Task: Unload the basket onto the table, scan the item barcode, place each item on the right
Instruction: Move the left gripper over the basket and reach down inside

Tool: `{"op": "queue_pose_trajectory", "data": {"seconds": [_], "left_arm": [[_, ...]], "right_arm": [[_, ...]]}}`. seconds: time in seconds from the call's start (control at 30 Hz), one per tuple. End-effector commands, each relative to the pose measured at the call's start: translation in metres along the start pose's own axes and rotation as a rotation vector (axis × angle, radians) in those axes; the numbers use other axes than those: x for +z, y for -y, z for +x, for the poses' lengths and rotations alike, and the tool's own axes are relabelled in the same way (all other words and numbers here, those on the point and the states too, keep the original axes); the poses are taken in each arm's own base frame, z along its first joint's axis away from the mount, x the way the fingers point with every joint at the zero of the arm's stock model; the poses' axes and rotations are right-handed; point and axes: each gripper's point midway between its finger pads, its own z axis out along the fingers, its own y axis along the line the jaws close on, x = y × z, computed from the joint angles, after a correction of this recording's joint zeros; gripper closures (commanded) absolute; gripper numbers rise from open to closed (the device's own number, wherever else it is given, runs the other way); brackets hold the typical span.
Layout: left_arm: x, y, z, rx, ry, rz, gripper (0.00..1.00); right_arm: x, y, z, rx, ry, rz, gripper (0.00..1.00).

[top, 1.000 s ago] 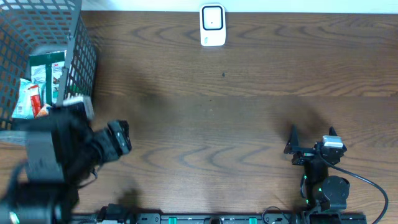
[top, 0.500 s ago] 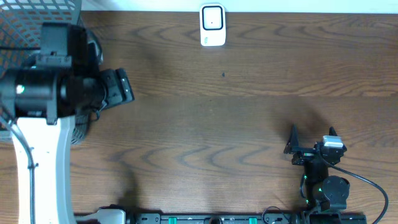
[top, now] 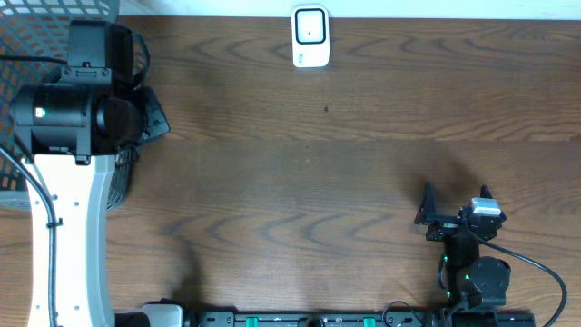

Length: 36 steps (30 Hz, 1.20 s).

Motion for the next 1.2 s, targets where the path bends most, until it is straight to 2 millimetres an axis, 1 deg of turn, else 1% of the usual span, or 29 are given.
{"op": "queue_pose_trajectory", "data": {"seconds": [0.0,0.07,0.13,0.27,0.33,0.43,0.5,0.53,0.63,0.7,0.83,0.87,0.9,0.97,1.07,1.17], "left_arm": [[-0.005,-0.024,-0.019,-0.064,0.092,-0.125,0.35],[-0.004,-0.028,-0.024,-0.086,0.105,-0.13,0.31],[-0.003,-0.034,-0.031,-0.1,0.123,-0.125,0.31],[-0.002,-0.032,-0.055,-0.061,0.166,-0.006,0.31],[-0.005,-0.037,-0.067,-0.076,0.184,0.049,0.31],[-0.01,-0.059,-0.087,-0.119,0.198,0.073,0.31],[-0.006,-0.075,-0.103,-0.151,0.184,0.092,0.29],[-0.002,-0.08,-0.109,-0.157,0.176,0.107,0.28],[0.022,-0.093,-0.13,-0.171,0.155,0.154,0.28],[0.043,-0.101,-0.138,-0.182,0.137,0.168,0.28],[0.081,-0.12,-0.148,-0.218,0.099,0.147,0.28],[0.089,-0.123,-0.15,-0.225,0.093,0.144,0.18],[0.096,-0.127,-0.152,-0.232,0.091,0.14,0.16],[0.107,-0.133,-0.153,-0.243,0.08,0.134,0.16],[0.127,-0.137,-0.157,-0.24,0.066,0.131,0.16],[0.144,-0.135,-0.158,-0.195,0.049,0.133,0.15]], "right_arm": [[0.0,-0.002,0.0,0.012,0.0,-0.01,0.01],[0.0,-0.002,0.0,0.012,0.0,-0.01,0.01],[0.0,-0.002,0.0,0.012,0.0,-0.01,0.01],[0.0,-0.002,0.0,0.012,0.0,-0.01,0.01],[0.0,-0.002,0.0,0.012,0.0,-0.01,0.01],[0.0,-0.002,0.0,0.012,0.0,-0.01,0.01],[0.0,-0.002,0.0,0.012,0.0,-0.01,0.01],[0.0,-0.002,0.0,0.012,0.0,-0.01,0.01],[0.0,-0.002,0.0,0.012,0.0,-0.01,0.01],[0.0,-0.002,0.0,0.012,0.0,-0.01,0.01],[0.0,-0.002,0.0,0.012,0.0,-0.01,0.01],[0.0,-0.002,0.0,0.012,0.0,-0.01,0.01],[0.0,-0.002,0.0,0.012,0.0,-0.01,0.01],[0.0,-0.002,0.0,0.012,0.0,-0.01,0.01],[0.0,-0.002,0.0,0.012,0.0,-0.01,0.01],[0.0,-0.002,0.0,0.012,0.0,-0.01,0.01]]}}
